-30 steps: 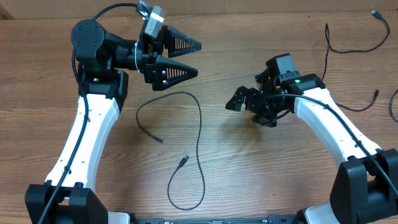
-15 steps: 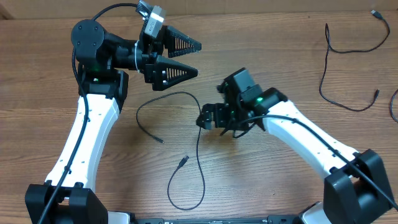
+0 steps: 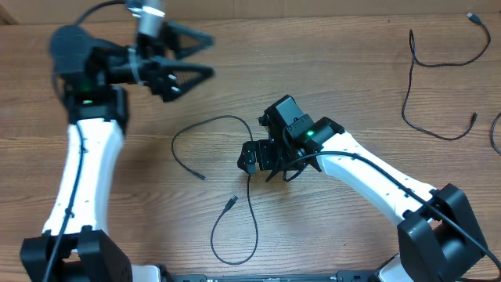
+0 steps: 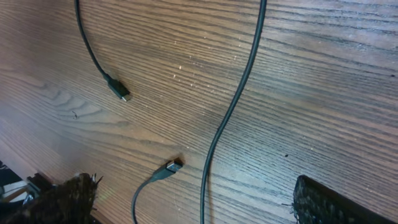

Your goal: Untangle cables

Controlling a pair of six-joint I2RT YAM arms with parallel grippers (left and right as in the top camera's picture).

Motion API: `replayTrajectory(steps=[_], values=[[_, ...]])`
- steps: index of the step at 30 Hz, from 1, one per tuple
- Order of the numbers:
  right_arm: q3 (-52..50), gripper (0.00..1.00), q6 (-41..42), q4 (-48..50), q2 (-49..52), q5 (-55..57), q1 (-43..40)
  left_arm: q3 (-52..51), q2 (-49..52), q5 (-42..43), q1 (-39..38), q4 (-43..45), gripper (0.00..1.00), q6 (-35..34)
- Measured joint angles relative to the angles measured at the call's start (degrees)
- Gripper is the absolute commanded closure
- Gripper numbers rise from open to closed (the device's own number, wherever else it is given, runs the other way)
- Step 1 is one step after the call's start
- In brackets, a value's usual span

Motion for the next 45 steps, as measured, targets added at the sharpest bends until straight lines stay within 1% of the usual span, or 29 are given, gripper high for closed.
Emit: replayTrajectory(steps=[2,3,7,9,11,15,16,18,20,23,29,30,33,38,40,42,45], values=[[0.0,0.0,0.0,0.1,0.0,0.0,0.0,0.0,0.0,-1.9,3.4,-3.2,0.0,-1.2],[0.0,0.0,0.0,0.3,0.0,0.0,0.0,0.1,0.0,-3.2,5.0,-6.3,0.0,-1.5],[0.0,0.0,0.0,0.7,0.0,0.0,0.0,0.1,0.1,-12.5,9.5,-21.3,0.0,-2.3],[-0.1,0.0,0.0,0.7,0.0,0.0,0.0,0.1,0.2,-17.9,10.1,-28.4,0.0,-0.3],[-0.1,0.0,0.0,0.7,0.0,0.0,0.0,0.1,0.2,-23.1,10.1,-34.9,0.0,3.6],[-0.1,0.0,0.0,0.7,0.0,0.0,0.0,0.2,0.2,-31.6,9.3,-51.0,0.0,17.3],[-0.1,0.0,0.0,0.9,0.0,0.0,0.0,0.3,0.2,-34.8,8.9,-57.3,0.0,22.1],[-0.1,0.0,0.0,1.4,0.0,0.0,0.0,0.2,0.3,-39.5,8.5,-65.1,0.01,28.0],[-0.1,0.0,0.0,2.4,0.0,0.3,0.0,0.0,0.3,-45.0,8.3,-72.8,0.0,32.8],[-0.1,0.0,0.1,4.5,0.0,1.7,0.0,0.0,0.3,-50.5,8.7,-79.8,0.0,36.7],[-0.1,0.0,-1.9,9.3,0.0,5.7,0.0,0.0,0.3,-55.5,10.4,-86.6,0.01,40.0],[-0.1,0.01,-2.4,9.6,0.0,7.0,0.0,0.0,0.3,-55.9,10.6,-87.6,0.01,40.2],[-0.1,0.09,-3.6,10.2,0.2,11.0,0.0,0.0,0.3,-56.6,11.0,-90.7,0.0,41.0],[-0.1,0.12,-6.3,11.4,1.4,14.5,0.1,0.0,0.1,-56.9,11.0,-95.4,0.0,43.8],[-0.1,0.15,-8.0,12.0,2.7,15.3,0.3,0.0,-0.9,-57.1,11.0,-97.1,0.01,45.3],[-0.1,0.23,-9.5,13.1,4.5,15.7,0.8,0.0,-3.0,-57.2,11.0,-98.5,0.0,46.7],[-0.1,0.31,-10.8,15.7,7.3,16.1,1.6,0.0,-8.6,-57.3,11.0,-100.3,0.0,49.0]])
